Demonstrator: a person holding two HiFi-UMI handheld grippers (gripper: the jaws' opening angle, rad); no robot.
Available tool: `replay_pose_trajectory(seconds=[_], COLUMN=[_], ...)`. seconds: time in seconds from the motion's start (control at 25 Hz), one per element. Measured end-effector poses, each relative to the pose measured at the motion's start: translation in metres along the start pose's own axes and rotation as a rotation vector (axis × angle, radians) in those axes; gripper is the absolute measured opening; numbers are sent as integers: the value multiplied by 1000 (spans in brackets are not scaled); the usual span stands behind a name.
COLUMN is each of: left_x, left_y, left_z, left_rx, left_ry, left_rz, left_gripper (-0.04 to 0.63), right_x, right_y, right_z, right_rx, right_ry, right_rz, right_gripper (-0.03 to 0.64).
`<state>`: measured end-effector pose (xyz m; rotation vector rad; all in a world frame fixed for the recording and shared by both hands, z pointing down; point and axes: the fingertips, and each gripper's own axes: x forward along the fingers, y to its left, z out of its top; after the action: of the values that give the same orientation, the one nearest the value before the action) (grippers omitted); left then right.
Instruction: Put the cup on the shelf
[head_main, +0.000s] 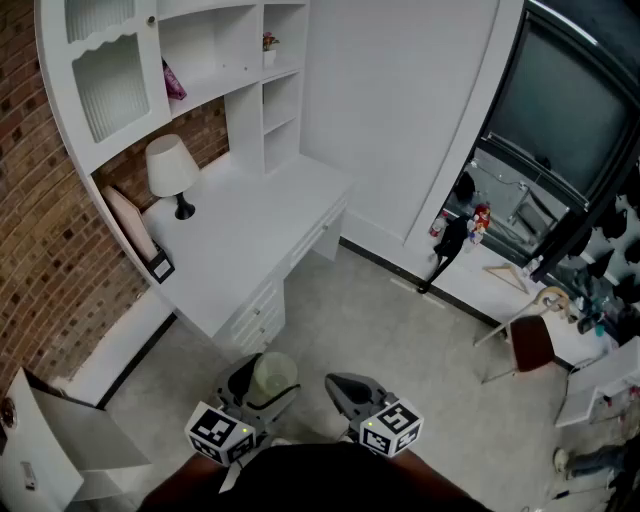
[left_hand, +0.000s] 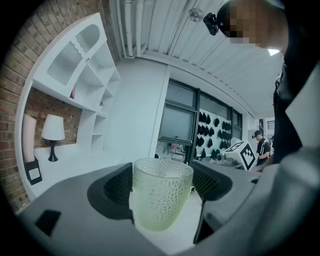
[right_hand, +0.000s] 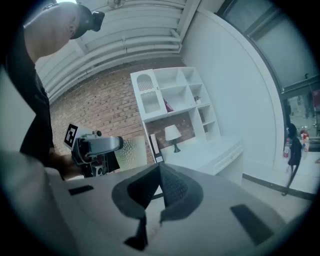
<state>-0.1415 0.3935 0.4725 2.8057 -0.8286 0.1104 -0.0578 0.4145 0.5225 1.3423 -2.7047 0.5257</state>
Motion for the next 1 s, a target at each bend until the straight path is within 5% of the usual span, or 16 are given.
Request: replay_pose_trajectory(seconds=[1.0], left_x=[-2], left_y=[-1], left_z=[-10], left_rx=[-28], left_ry=[1], left_rz=[-12], left_gripper=[373], right_x=[2], right_y=[16], right_z=[-11], right_rx=[-15], right_ry=[28], right_rz=[30], right_gripper=[6])
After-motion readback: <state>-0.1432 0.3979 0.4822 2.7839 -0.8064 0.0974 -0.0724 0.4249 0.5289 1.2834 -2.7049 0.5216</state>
